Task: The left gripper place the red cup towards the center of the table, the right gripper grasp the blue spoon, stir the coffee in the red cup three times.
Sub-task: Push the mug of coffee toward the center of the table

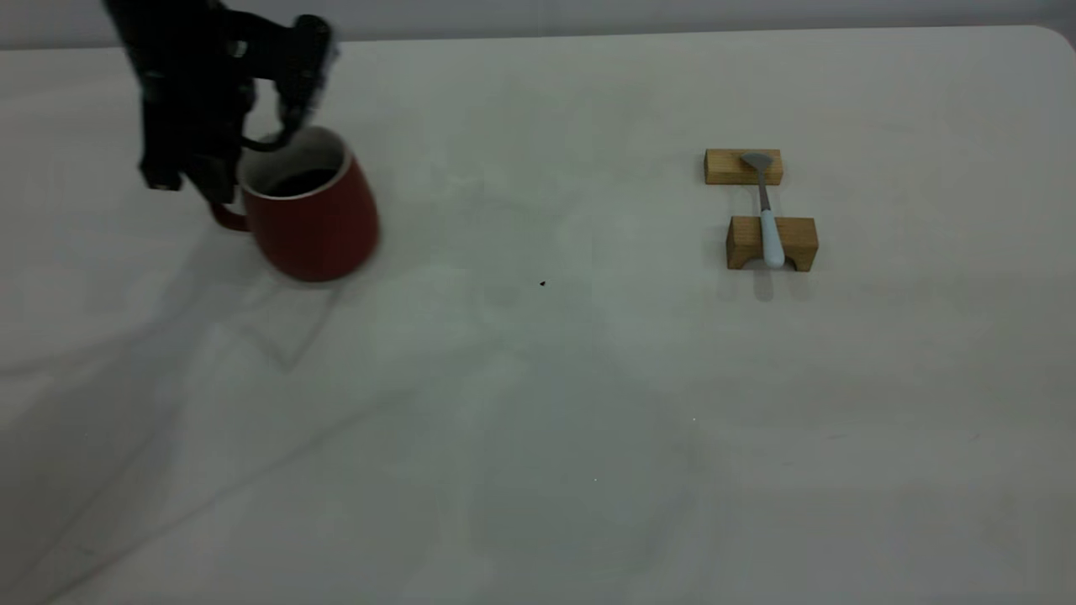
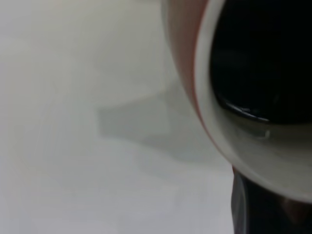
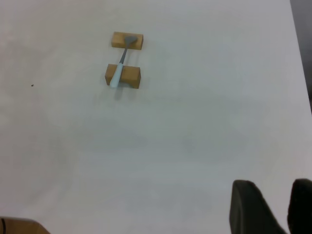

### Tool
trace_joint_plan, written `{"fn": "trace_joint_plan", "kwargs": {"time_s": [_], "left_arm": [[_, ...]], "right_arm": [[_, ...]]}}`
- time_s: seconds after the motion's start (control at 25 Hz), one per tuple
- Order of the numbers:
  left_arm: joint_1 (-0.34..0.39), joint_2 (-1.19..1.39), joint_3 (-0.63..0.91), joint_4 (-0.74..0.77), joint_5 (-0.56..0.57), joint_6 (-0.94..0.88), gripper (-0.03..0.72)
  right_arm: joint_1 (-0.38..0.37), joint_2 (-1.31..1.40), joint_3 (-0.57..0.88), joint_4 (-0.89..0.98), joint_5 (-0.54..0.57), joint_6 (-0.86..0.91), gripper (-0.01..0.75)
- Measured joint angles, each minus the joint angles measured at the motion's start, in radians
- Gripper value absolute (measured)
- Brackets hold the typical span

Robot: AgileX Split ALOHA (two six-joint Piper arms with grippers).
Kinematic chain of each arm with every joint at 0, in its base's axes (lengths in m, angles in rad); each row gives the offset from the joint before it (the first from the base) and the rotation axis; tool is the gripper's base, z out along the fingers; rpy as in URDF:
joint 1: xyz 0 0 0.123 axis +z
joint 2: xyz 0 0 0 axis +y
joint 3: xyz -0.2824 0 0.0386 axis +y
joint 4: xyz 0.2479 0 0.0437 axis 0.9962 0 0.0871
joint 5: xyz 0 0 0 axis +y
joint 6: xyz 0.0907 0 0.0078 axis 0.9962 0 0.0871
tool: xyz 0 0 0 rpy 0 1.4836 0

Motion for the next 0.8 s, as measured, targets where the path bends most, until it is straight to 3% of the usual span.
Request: {"fn": "trace_joint_plan", "kwargs": {"time_s": [0.36,0.8], "left_arm": [[-0.138,0.0,0.0,0.0,0.002,-0.04,0.216],[-0.24,0.0,0.0,-0.009,-0.001,-0.047,0.216]], "right_arm": [[0.0,0.0,0.0,0.0,0.0,0.0,0.237],[0.0,0.0,0.0,0.0,0.0,0.001,0.237]]}}
